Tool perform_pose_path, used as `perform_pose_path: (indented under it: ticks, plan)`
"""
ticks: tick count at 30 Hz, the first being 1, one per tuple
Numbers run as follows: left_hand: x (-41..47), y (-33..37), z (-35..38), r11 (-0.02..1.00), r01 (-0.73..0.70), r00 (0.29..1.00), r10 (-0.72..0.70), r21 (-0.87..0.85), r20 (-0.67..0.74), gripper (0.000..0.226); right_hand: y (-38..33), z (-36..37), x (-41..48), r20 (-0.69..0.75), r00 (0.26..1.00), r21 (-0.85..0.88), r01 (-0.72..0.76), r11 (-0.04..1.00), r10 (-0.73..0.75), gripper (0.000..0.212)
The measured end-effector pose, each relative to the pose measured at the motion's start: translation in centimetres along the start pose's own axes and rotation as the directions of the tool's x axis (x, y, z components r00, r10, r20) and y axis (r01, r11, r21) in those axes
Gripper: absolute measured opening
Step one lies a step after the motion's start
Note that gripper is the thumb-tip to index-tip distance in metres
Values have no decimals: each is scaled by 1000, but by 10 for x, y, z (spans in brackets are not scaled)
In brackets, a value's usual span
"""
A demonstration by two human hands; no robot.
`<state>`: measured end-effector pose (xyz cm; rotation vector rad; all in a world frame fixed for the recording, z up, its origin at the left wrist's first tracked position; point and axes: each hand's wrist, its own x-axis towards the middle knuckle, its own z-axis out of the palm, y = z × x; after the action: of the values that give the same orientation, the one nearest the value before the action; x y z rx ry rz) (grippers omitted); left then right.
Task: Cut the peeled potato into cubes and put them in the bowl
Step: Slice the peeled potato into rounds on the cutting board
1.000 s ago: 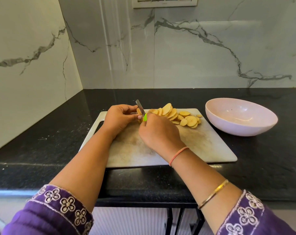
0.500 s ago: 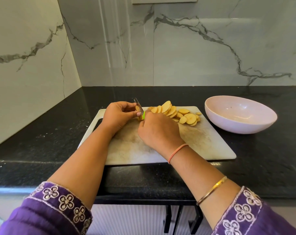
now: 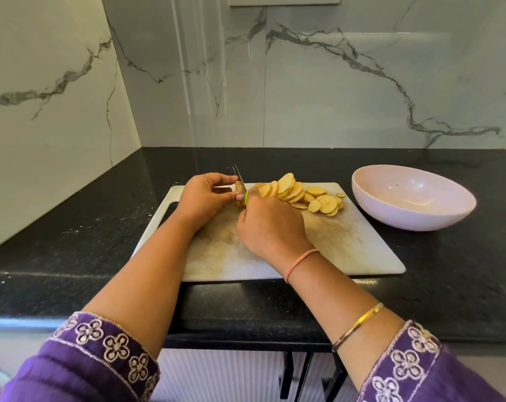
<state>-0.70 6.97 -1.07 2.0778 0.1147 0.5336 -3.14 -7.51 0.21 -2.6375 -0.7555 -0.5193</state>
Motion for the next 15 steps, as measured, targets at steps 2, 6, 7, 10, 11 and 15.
perform_pose_path:
  ticks: [2, 6, 7, 10, 11, 15]
  plan:
    - [-1, -2, 0, 1000, 6, 1000, -6, 9, -9, 32, -1, 2, -3, 8, 1000, -10, 2, 1000, -2, 39]
    - [1, -1, -1, 1000, -10, 1000, 10, 0, -4, 35, 0, 2, -2, 9, 1000, -12, -4, 1000, 4, 39]
    - [1, 0, -1, 1000, -12, 1000, 12, -3, 9, 36, 0, 1, -1, 12, 1000, -11, -6, 1000, 6, 38]
    - [0, -1, 0, 1000, -11, 999, 11, -6, 46, 39, 2, 1, -2, 23, 1000, -2, -9, 1000, 9, 37]
    - [0, -1, 0, 1000, -10, 999, 10, -4, 53, 39, 3, 2, -3, 20, 1000, -1, -8, 1000, 8, 37]
    - [-2, -2, 1, 1000, 8, 999, -7, -15, 48, 32, 4, 5, -2, 1, 1000, -2, -8, 1000, 8, 36]
